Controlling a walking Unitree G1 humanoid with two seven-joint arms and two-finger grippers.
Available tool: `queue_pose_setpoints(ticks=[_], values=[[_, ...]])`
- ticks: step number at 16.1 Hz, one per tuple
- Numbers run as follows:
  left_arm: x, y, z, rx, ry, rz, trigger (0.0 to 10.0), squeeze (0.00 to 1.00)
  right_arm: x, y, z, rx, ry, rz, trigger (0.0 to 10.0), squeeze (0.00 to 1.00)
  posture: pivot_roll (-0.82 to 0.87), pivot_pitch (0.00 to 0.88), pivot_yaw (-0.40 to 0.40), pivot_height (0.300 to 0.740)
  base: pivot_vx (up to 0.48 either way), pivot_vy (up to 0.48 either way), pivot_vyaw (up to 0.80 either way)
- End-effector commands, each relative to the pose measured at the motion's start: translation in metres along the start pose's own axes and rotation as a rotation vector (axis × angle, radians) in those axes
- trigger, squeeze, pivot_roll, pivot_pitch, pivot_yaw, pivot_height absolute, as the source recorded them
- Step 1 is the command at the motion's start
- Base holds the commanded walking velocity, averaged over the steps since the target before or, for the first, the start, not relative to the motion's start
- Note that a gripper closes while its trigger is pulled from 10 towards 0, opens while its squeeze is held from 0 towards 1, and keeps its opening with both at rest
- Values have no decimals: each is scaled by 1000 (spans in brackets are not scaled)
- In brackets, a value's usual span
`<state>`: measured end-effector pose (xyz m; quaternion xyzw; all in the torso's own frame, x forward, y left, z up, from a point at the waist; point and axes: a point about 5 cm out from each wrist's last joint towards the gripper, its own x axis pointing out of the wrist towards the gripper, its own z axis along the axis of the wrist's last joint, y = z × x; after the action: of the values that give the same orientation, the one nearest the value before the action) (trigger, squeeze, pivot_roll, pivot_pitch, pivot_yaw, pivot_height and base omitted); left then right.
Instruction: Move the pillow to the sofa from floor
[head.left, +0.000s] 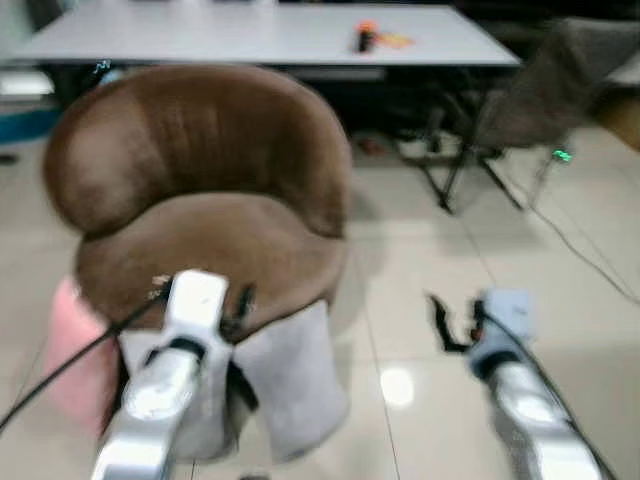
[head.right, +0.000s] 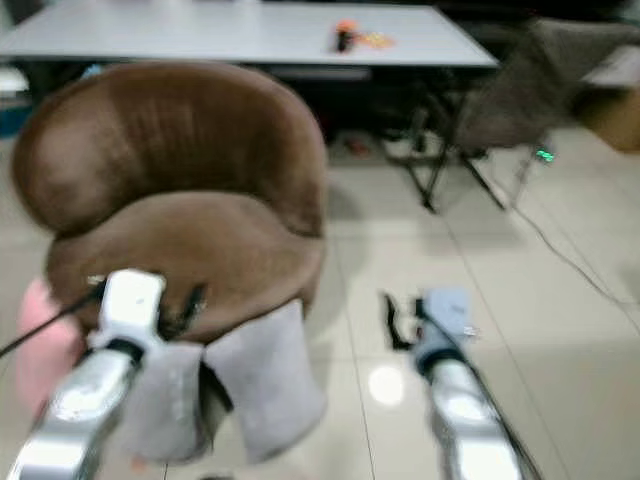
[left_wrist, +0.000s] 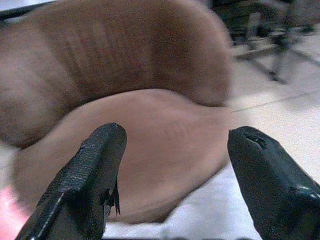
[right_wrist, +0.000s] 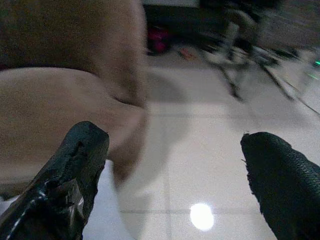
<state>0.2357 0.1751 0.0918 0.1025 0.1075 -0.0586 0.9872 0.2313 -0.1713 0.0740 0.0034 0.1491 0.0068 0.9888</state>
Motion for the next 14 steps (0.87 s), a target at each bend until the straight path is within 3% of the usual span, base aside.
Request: queue_pose_setpoints(ticks=[1, 3, 10, 14], values=[[2, -5, 3, -6, -7, -19, 10000, 0, -1, -9, 1, -12, -2, -33, 10000, 1000, -7, 0, -20, 740, 0, 0, 800], [2, -4, 3, -12, -5, -12, 10000, 0, 0, -10, 1, -11, -11, -39, 10000, 1000, -3, 0, -19, 740, 0, 0, 800], [2, -2, 8, -20, -49, 2, 10000, 0, 4, -7, 6, -15, -38, -25, 10000, 1000, 9, 0, -28, 740, 0, 0, 0], [2, 0, 8, -14, -46, 19, 10000, 0, 7, -4, 10, -47, -59, -40, 10000, 1000, 12, 0, -30, 740, 0, -478, 600]])
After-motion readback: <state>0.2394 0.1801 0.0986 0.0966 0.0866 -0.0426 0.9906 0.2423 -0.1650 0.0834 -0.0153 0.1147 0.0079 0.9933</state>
